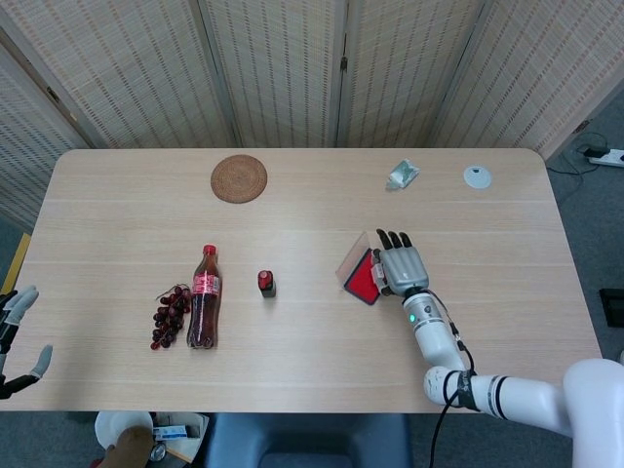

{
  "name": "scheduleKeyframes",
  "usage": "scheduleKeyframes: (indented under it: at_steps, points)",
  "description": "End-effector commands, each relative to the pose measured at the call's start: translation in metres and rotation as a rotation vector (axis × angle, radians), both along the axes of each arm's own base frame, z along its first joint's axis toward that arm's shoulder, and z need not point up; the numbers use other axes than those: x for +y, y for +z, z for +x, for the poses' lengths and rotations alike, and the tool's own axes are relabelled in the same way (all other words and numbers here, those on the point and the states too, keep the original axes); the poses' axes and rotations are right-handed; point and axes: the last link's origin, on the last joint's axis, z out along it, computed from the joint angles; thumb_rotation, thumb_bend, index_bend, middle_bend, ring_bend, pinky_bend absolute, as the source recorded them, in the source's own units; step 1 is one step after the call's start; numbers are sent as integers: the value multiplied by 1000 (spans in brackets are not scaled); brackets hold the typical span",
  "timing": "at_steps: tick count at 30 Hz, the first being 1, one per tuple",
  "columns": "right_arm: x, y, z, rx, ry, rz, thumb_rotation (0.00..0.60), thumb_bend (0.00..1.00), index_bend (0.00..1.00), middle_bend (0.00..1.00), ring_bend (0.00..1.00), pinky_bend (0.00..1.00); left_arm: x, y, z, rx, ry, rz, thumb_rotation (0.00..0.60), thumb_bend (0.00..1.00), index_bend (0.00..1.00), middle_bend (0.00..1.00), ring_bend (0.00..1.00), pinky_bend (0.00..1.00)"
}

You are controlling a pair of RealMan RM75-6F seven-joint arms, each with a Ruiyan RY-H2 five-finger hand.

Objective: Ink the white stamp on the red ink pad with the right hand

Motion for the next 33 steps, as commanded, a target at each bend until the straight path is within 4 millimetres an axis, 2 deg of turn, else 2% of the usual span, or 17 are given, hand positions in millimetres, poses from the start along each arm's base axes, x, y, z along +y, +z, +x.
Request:
scheduleKeyframes:
  at_steps: [1, 21, 33]
  points:
    - [0, -2, 0, 5, 0, 3, 600, 440, 575, 29, 0, 0, 0, 0, 0, 0, -2, 1, 600, 427, 0, 0, 0, 0]
    - [0, -10, -2, 33, 1, 14, 600, 440, 576, 29, 0, 0, -2, 2, 0, -6, -8, 9, 600, 427, 0, 0, 0, 0]
    - [8, 15, 8, -9, 25, -20, 600, 439, 575, 29, 0, 0, 0, 0, 0, 11, -3, 6, 600, 427, 0, 0, 0, 0]
